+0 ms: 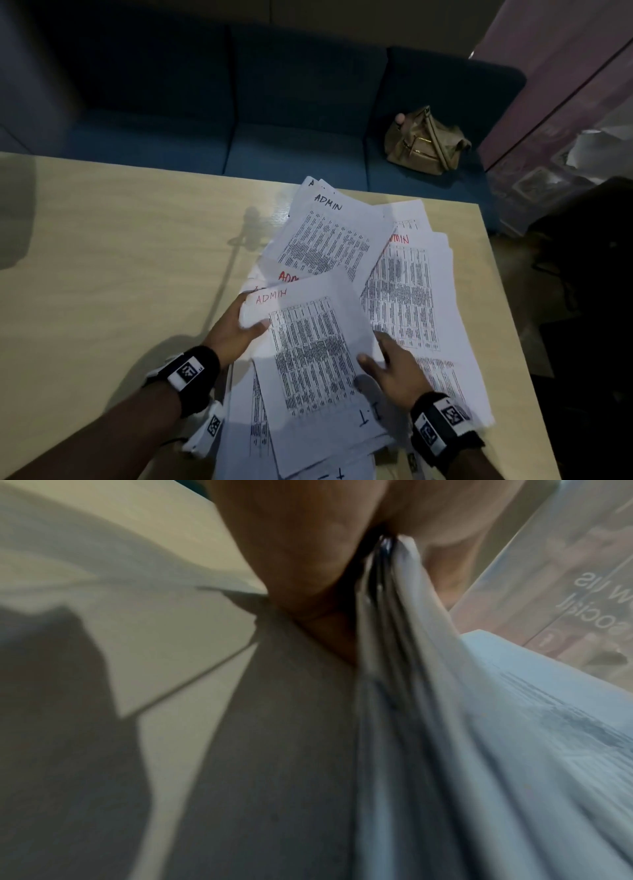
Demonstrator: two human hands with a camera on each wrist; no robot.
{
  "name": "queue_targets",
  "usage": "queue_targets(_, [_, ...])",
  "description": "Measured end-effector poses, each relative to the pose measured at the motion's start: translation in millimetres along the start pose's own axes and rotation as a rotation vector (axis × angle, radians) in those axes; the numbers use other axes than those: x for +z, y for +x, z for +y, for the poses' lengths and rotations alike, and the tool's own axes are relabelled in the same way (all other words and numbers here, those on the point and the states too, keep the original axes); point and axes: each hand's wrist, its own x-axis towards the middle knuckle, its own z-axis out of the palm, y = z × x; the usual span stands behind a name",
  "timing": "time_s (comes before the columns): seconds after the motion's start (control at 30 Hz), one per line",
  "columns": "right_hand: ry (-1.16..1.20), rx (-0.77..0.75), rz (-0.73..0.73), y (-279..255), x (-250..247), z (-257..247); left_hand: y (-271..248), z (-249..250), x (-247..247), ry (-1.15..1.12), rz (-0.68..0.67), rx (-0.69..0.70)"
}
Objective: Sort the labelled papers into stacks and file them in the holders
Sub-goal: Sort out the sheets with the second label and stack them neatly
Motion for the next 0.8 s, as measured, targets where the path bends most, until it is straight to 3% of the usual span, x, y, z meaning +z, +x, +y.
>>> queue_targets(0.1, [-0.15,0.005,0.097,14,-12,-16,0,-4,-1,0.019,-0.017,0.033])
queue_targets(0.2, [-0.09,-0.008,0.183,40,-18,-33,-1,-1,0,0.062,-0.046,0.086])
queue_targets(0.4, [-0.178,-0.063,0.036,78,-9,-65,1,-4,-2,0.111,-0.088,0.12])
queue_targets(0.5, [-0.219,-0.091,0.09,77,0,-66,-3,1,2,0.076,-0.041,0.103])
queue_targets(0.57, [-0.14,-0.068,0.212,74,3,-63,-5,2,3,0.062,0.003,0.076])
queue_targets(0.67, [0.162,0.026,0.403,68,11,-51,-7,2,4,0.049,0.026,0.004])
queue_targets(0.8, [0.276,0.062,0.461,54,28,-48,-9,6,8,0.014,0.055,-0.006])
